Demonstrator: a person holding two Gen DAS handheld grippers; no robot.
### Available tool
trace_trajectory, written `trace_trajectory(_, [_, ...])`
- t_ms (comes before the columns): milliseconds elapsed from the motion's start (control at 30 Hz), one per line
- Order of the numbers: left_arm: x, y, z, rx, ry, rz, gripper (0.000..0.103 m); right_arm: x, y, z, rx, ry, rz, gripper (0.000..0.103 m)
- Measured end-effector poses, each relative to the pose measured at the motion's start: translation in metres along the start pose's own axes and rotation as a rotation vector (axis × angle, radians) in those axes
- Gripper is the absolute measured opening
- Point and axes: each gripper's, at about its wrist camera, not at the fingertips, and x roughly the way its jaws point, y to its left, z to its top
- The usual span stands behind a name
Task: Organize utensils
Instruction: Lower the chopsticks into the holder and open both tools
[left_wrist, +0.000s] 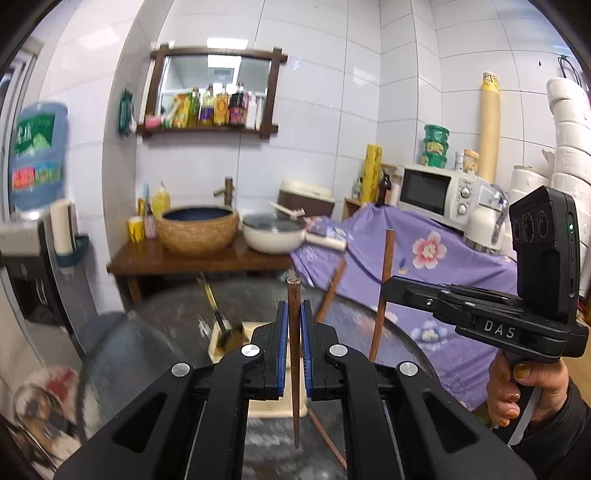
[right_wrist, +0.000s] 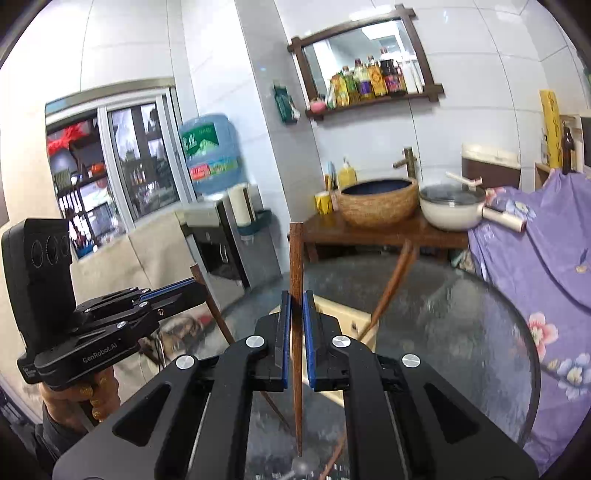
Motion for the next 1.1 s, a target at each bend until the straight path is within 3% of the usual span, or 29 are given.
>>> trace_trajectory(233, [0.008, 0.005, 0.072, 0.035, -0.076, 0.081, 0.007, 0.011, 0.002, 0.074, -0.030, -0.119, -0.061, 0.007])
trace_trajectory(400, [0.027, 0.012, 0.094, 0.026, -0.092, 0.123, 0.007, 0.036, 0.001, 0.086, -0.064, -0.149, -0.122, 0.007])
trace_trajectory(600, [0.062, 0.023, 0.065, -0.010, -0.050, 0.135, 0.007, 0.076, -0.012, 0.041, -0.056, -0.106, -0.159, 0.007])
trace_trajectory(833, [0.099, 0.032, 0.013, -0.045, 0.057, 0.116, 0.007, 0.103, -0.025, -0.007, -0.039, -0.024, -0.172, 0.007])
trace_trajectory(1100, [0.113, 0.041, -0.015, -0.062, 0.106, 0.115, 0.007, 0.112, -0.030, -0.029, -0.039, 0.006, -0.189, 0.007])
